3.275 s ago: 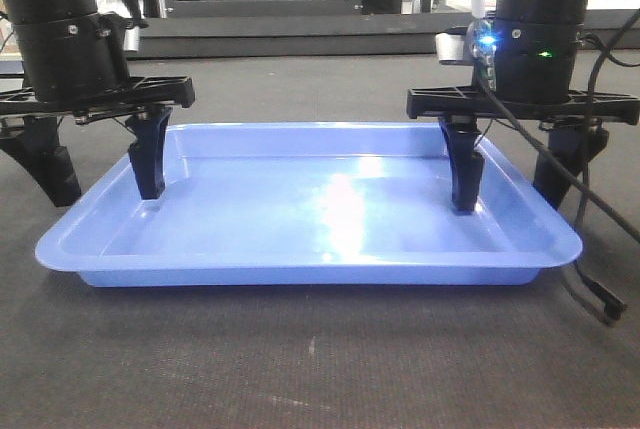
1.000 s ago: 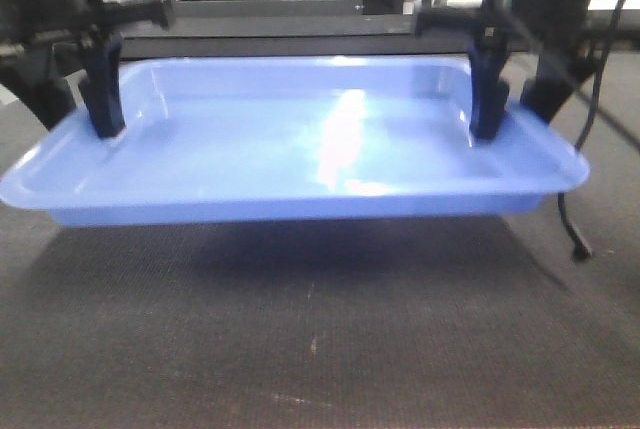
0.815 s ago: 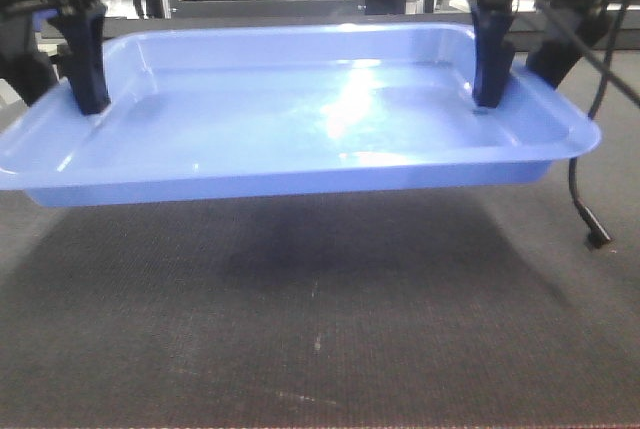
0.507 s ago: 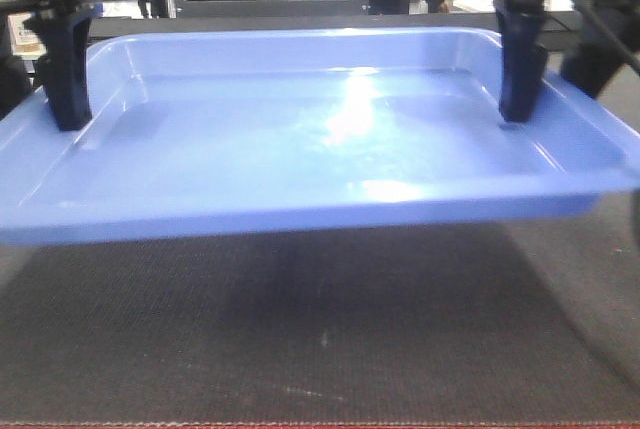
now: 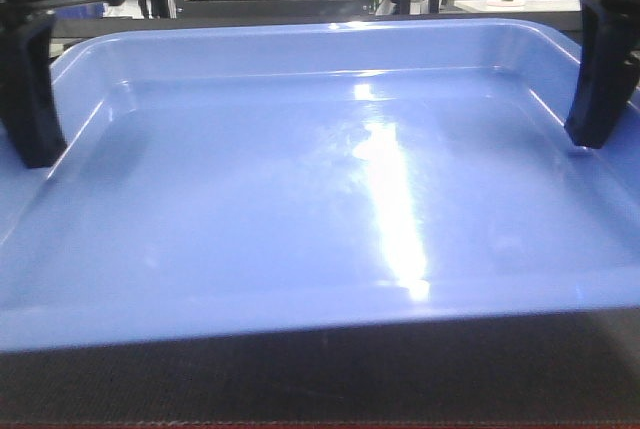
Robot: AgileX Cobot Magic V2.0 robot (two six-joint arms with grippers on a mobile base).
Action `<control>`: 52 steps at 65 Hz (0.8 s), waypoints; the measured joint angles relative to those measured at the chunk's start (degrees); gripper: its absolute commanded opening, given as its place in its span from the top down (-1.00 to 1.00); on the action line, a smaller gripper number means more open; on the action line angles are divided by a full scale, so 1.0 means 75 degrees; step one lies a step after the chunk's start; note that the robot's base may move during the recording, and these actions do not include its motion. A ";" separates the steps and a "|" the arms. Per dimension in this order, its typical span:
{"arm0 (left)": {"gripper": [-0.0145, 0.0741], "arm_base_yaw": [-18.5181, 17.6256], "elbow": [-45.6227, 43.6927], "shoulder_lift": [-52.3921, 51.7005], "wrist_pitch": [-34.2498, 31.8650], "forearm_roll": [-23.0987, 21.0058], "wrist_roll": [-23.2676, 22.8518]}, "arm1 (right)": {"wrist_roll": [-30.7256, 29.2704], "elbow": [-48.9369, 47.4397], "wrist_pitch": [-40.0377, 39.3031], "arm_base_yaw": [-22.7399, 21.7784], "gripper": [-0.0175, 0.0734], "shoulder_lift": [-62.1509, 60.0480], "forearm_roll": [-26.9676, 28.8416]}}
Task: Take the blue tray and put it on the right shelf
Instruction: 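Lift the blue tray with both grippers toward the robot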
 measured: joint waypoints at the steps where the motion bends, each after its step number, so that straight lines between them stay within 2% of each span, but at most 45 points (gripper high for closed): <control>1: 0.55 -0.0037 0.0072 -0.0092 -0.0039 0.0014 -0.0042 | 0.0057 0.0061 -0.0020 0.0053 0.08 -0.0038 -0.0036; 10: 0.55 -0.0183 0.0611 -0.0543 -0.0206 0.0180 -0.0366 | 0.0600 0.0373 -0.0136 0.0570 0.08 -0.0221 -0.0355; 20: 0.55 -0.0214 0.0931 -0.0904 -0.0237 0.0440 -0.0430 | 0.1022 0.0612 -0.0326 0.1000 0.08 -0.0222 -0.0519; 52: 0.55 -0.0214 0.0963 -0.0958 -0.0340 0.0575 -0.0462 | 0.1150 0.0629 -0.0371 0.1136 0.08 -0.0222 -0.0744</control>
